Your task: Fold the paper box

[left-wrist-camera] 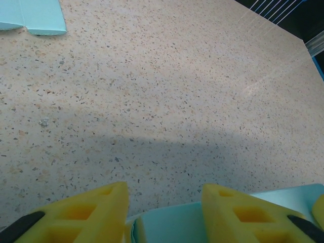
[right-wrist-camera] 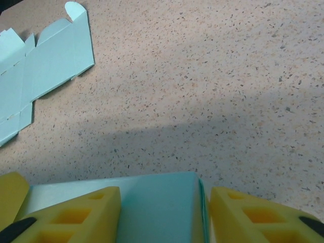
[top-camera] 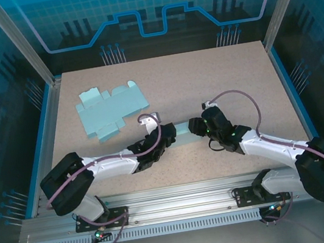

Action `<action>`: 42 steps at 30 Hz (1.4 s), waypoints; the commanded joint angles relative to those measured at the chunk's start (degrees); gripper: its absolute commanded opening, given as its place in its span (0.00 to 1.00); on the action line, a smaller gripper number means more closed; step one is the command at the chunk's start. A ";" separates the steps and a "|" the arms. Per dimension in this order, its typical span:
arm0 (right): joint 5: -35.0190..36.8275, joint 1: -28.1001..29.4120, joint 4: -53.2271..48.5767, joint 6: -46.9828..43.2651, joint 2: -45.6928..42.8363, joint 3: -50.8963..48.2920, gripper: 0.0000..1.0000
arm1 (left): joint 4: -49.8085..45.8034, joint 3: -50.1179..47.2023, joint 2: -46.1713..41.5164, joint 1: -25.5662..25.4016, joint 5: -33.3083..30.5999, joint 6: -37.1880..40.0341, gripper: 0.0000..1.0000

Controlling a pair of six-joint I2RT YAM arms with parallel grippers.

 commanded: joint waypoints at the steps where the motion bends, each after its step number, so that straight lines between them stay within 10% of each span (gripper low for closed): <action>1: 0.58 -0.52 -6.29 0.44 2.42 -5.01 0.46 | -12.54 -2.91 0.56 0.07 0.72 0.44 0.43; 42: 1.07 0.03 -6.26 0.13 3.54 -4.15 0.45 | -9.75 -12.77 -22.62 6.70 26.33 0.34 0.75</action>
